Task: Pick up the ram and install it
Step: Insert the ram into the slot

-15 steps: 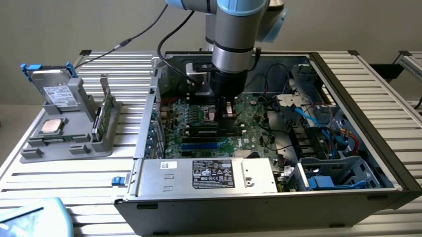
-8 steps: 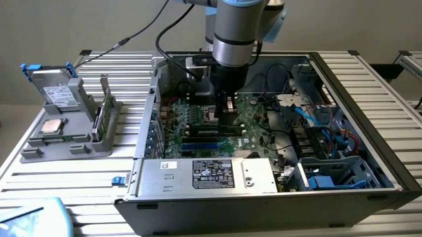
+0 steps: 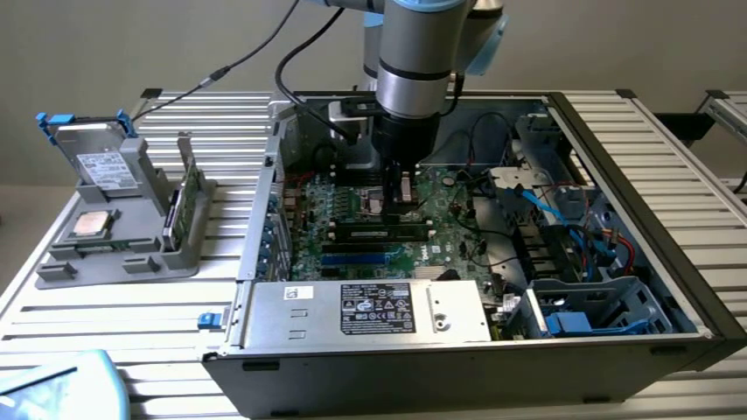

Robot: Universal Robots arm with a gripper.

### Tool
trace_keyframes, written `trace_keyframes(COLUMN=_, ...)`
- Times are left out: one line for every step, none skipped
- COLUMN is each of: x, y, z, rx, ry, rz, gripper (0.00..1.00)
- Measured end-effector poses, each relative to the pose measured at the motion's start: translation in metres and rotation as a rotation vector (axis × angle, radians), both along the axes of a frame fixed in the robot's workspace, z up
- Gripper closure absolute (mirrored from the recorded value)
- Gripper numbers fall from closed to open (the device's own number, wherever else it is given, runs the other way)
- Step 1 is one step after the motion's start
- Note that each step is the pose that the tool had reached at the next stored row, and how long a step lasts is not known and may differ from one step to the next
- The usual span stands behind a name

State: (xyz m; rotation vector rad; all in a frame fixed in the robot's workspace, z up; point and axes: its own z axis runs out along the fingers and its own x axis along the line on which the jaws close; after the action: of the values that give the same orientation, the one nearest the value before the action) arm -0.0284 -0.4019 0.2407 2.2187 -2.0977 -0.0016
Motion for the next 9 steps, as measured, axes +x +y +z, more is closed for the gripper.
trace_keyframes(x=0.0, y=0.0, z=0.0, rx=0.0, ry=0.0, rz=0.0, gripper=0.81)
trace_keyframes(x=0.0, y=0.0, z=0.0, rx=-0.0001, ry=0.0, rz=0.0, gripper=0.9)
trace_keyframes(x=0.0, y=0.0, z=0.0, rx=-0.0001, ry=0.0, rz=0.0, gripper=0.9)
trace_keyframes(x=0.0, y=0.0, z=0.0, rx=-0.0001, ry=0.0, rz=0.0, gripper=0.9)
trace_keyframes(x=0.001, y=0.0, z=0.0001, rx=-0.0001, ry=0.0, rz=0.0, gripper=0.9)
trace_keyframes(x=0.003, y=0.0, z=0.0001, rx=-0.0002, ry=0.0001, rz=0.0, gripper=0.9)
trace_keyframes(x=0.006, y=0.0, z=0.0001, rx=-0.0002, ry=0.0005, rz=0.0, gripper=0.9)
trace_keyframes(x=0.01, y=0.0, z=0.0001, rx=-0.0001, ry=0.0011, rz=0.0, gripper=0.9)
trace_keyframes(x=0.014, y=0.0, z=0.0001, rx=-0.0001, ry=0.0019, rz=0.0, gripper=0.9)
